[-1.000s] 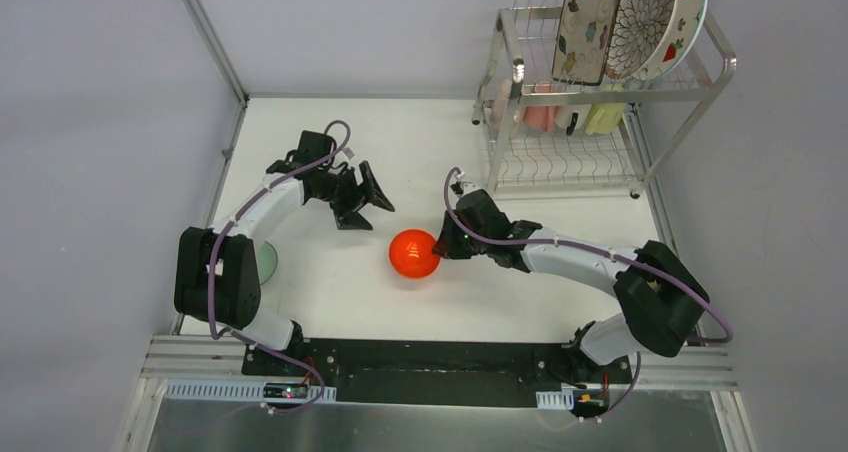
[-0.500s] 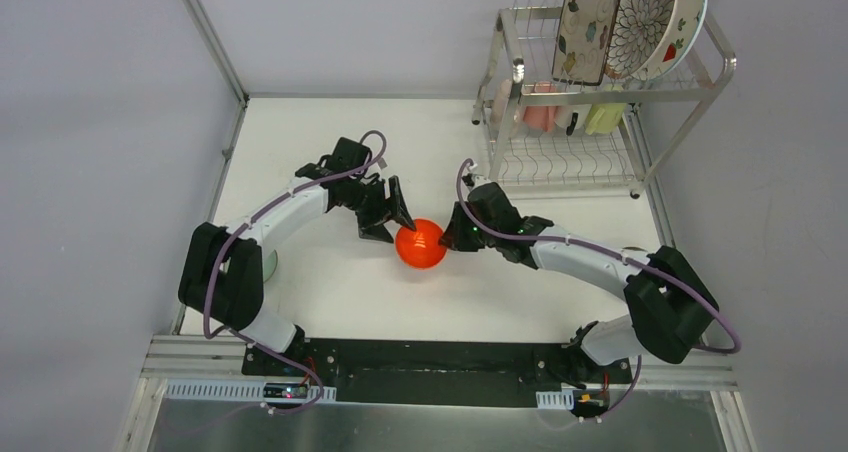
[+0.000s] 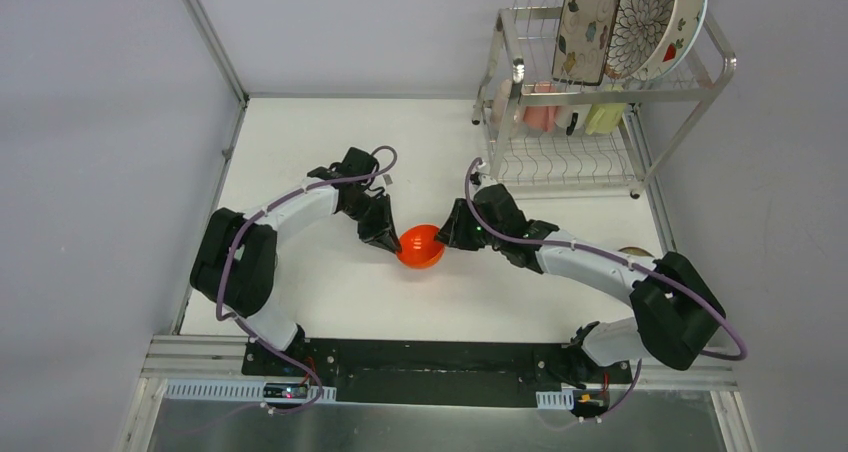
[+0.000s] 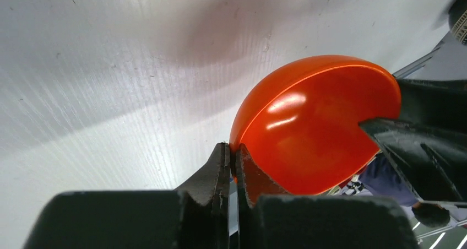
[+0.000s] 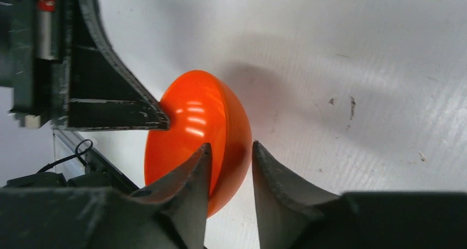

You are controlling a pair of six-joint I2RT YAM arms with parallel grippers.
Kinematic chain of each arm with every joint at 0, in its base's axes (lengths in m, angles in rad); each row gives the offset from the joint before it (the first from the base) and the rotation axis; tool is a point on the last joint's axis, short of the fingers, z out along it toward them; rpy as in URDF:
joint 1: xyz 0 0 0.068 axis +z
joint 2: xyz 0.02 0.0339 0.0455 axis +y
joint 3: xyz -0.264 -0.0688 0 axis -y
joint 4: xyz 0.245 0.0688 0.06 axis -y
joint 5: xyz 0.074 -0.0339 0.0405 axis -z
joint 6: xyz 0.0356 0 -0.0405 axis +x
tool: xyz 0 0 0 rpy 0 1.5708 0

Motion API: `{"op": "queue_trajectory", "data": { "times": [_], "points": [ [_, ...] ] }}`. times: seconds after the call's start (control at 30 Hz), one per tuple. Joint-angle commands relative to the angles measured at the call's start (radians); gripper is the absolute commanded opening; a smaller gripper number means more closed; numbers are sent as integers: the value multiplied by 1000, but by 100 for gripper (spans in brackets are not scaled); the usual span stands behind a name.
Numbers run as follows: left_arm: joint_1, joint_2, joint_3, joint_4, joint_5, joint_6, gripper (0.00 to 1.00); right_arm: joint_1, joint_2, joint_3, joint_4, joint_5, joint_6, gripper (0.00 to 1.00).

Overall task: Load the mixed dishes into the dish rack
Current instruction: Pick up the bowl from the center of the board, then turn the bowl upside down on the dish rack.

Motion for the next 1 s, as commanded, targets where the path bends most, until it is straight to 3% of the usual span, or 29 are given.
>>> {"op": "queue_trajectory", "data": {
  "times": [0.0,0.13,0.23,0.3,0.7,0.77,0.97],
  "points": [
    [2,-27,51,10,4,31,0,7,-61,9,90,-60,38,44],
    [3,-63,63,13,-26,15,0,7,-126,-44,120,-71,80,66],
    [3,-75,69,35,-25,-13,0,8,-205,-100,150,-44,116,92],
    [3,-91,59,78,-20,-32,0,7,-257,-131,174,-19,158,98],
    [3,-168,-45,278,101,-141,0,5,-338,-304,465,13,298,100],
    [3,-184,-53,293,103,-150,0,7,-354,-327,516,34,282,95],
    [3,-227,-112,384,144,-217,0,5,-383,-287,424,34,282,95]
  ]
}}
